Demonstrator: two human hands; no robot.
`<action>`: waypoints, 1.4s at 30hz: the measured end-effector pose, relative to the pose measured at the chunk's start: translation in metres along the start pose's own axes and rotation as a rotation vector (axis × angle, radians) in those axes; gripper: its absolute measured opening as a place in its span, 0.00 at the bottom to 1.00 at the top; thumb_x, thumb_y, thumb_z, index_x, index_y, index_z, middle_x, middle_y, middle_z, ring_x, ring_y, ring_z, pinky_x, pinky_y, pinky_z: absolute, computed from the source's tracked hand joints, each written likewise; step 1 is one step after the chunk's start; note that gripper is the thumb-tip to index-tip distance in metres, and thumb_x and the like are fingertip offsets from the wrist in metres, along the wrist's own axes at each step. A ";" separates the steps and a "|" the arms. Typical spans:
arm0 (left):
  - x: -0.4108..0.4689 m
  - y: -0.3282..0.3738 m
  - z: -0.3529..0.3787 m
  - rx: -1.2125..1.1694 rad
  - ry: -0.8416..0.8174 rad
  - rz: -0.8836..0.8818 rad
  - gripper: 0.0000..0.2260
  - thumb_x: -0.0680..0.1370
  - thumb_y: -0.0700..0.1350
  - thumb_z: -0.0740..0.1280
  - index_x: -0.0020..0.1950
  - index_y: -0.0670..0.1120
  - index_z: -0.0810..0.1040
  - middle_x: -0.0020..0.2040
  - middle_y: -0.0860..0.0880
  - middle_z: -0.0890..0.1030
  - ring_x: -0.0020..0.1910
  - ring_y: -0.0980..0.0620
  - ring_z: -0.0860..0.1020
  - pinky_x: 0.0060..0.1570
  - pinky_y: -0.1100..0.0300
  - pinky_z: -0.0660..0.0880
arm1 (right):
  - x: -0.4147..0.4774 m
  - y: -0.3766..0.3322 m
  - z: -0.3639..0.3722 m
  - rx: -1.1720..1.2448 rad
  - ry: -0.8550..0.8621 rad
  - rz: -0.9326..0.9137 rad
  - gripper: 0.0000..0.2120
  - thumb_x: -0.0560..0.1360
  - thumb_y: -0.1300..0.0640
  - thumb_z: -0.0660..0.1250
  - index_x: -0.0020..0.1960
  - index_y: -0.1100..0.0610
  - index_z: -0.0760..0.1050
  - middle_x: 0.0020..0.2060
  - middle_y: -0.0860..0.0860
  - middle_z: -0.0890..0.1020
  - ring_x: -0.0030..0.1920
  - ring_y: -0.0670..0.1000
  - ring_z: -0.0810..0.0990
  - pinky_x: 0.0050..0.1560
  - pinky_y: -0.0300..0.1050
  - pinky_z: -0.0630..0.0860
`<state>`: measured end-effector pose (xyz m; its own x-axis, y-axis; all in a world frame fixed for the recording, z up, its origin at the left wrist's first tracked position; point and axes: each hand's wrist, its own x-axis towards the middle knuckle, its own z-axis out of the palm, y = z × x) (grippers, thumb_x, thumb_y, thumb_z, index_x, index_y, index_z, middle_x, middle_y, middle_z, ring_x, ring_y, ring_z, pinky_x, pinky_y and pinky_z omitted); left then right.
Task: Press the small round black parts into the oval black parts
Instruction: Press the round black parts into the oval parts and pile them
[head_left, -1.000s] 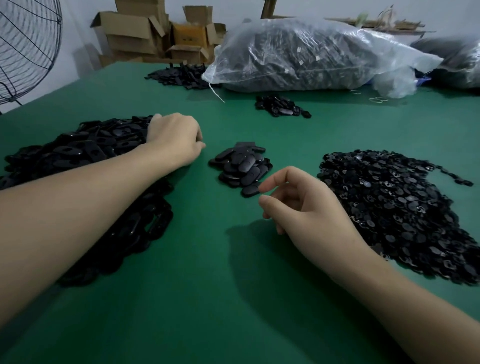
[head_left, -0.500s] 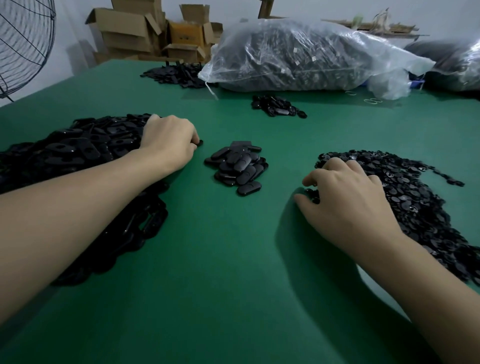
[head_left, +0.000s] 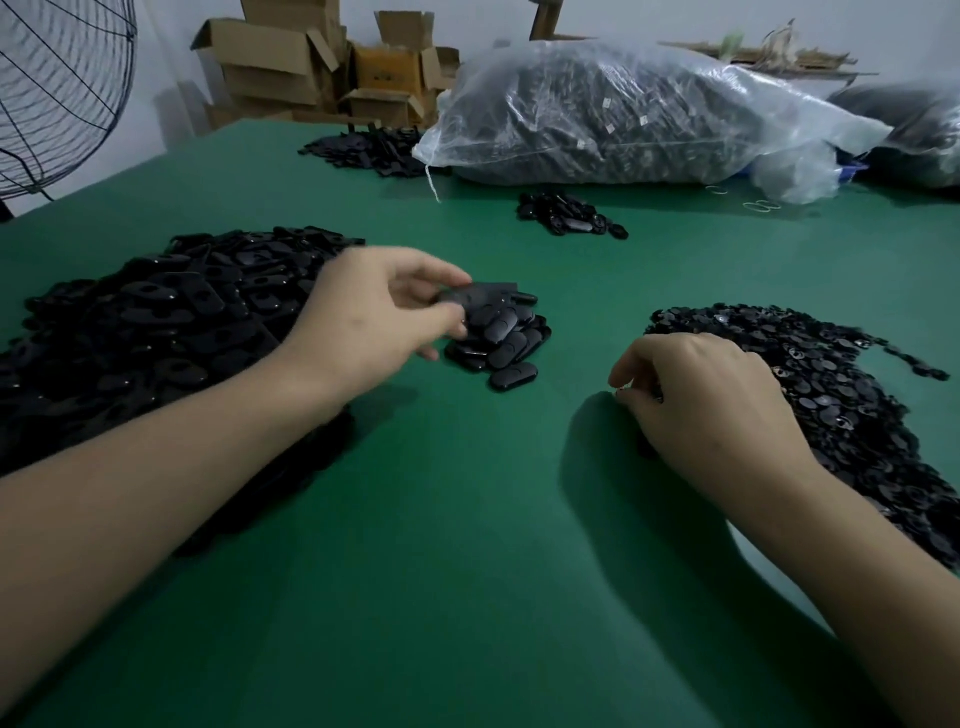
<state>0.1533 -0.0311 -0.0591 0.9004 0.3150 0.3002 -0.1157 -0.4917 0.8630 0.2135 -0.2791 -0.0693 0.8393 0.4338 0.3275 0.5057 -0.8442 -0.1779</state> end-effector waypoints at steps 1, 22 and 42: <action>-0.015 0.003 0.003 -0.118 -0.053 -0.038 0.10 0.77 0.34 0.74 0.57 0.44 0.84 0.43 0.47 0.88 0.43 0.53 0.87 0.36 0.63 0.81 | 0.000 0.000 0.001 0.022 0.006 -0.007 0.07 0.77 0.57 0.72 0.54 0.49 0.81 0.45 0.47 0.84 0.50 0.54 0.81 0.53 0.55 0.77; -0.087 0.003 0.012 -0.260 -0.099 0.049 0.14 0.81 0.33 0.67 0.53 0.50 0.85 0.51 0.45 0.82 0.45 0.54 0.87 0.42 0.67 0.81 | -0.013 -0.034 0.004 1.526 -0.345 0.086 0.16 0.60 0.58 0.78 0.47 0.56 0.82 0.45 0.57 0.86 0.49 0.58 0.87 0.47 0.41 0.81; -0.085 -0.001 0.014 -0.224 -0.153 -0.039 0.20 0.76 0.40 0.76 0.65 0.53 0.81 0.54 0.55 0.86 0.51 0.53 0.84 0.54 0.52 0.81 | -0.016 -0.039 0.003 1.601 -0.418 0.153 0.14 0.58 0.61 0.78 0.44 0.53 0.83 0.45 0.57 0.87 0.50 0.57 0.88 0.42 0.41 0.82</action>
<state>0.0828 -0.0688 -0.0908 0.9569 0.1951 0.2150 -0.1546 -0.2845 0.9461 0.1811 -0.2517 -0.0705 0.7557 0.6549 0.0103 -0.1237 0.1581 -0.9797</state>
